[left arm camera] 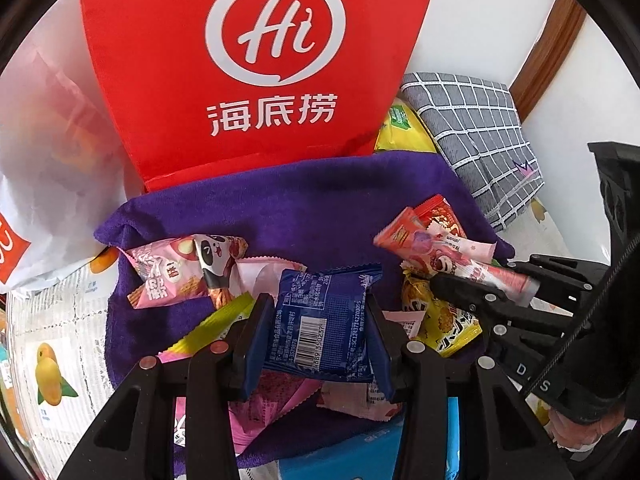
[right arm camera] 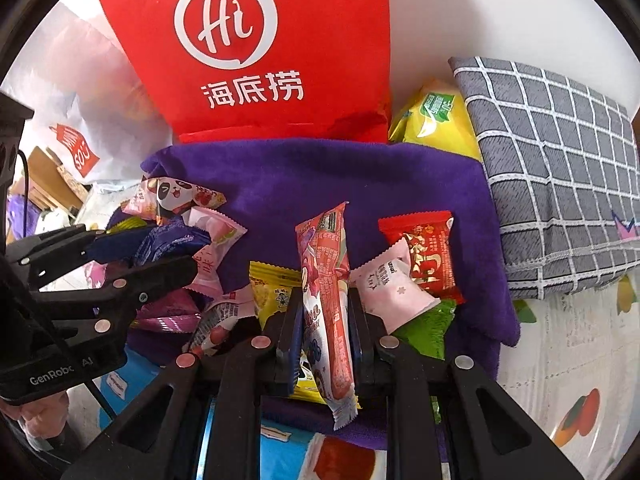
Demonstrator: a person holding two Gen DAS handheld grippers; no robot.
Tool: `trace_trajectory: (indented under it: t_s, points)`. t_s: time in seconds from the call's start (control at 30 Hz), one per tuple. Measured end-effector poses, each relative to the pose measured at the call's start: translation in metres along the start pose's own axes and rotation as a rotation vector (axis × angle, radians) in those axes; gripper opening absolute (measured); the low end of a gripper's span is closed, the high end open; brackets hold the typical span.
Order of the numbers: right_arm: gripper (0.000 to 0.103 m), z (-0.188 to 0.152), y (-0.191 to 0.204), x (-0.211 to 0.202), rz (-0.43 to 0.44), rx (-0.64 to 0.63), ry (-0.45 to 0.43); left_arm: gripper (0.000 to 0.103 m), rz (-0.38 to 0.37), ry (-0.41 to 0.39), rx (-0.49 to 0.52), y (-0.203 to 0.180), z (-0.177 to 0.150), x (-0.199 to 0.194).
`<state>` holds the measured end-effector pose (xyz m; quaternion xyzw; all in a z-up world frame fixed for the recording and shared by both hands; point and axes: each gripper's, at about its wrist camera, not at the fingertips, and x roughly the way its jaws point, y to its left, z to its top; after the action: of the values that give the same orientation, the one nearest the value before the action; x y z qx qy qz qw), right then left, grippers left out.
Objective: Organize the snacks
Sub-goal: 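Lower both packets onto the towel and open both grippers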
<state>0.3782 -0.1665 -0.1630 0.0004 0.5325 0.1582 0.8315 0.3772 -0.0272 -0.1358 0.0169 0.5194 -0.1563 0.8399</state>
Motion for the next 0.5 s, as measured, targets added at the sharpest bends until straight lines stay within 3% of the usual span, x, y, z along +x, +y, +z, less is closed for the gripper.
trace_trajectory:
  t_s: [0.33,0.5]
  points:
    - [0.021,0.001,0.012,0.000,-0.070,-0.067,-0.006,0.043,0.003,0.008,0.003,-0.001,0.001,0.001]
    - [0.034,0.001,0.014,-0.006,-0.083,-0.084,-0.019,0.046,-0.001,0.005,-0.007,-0.002,-0.001,-0.003]
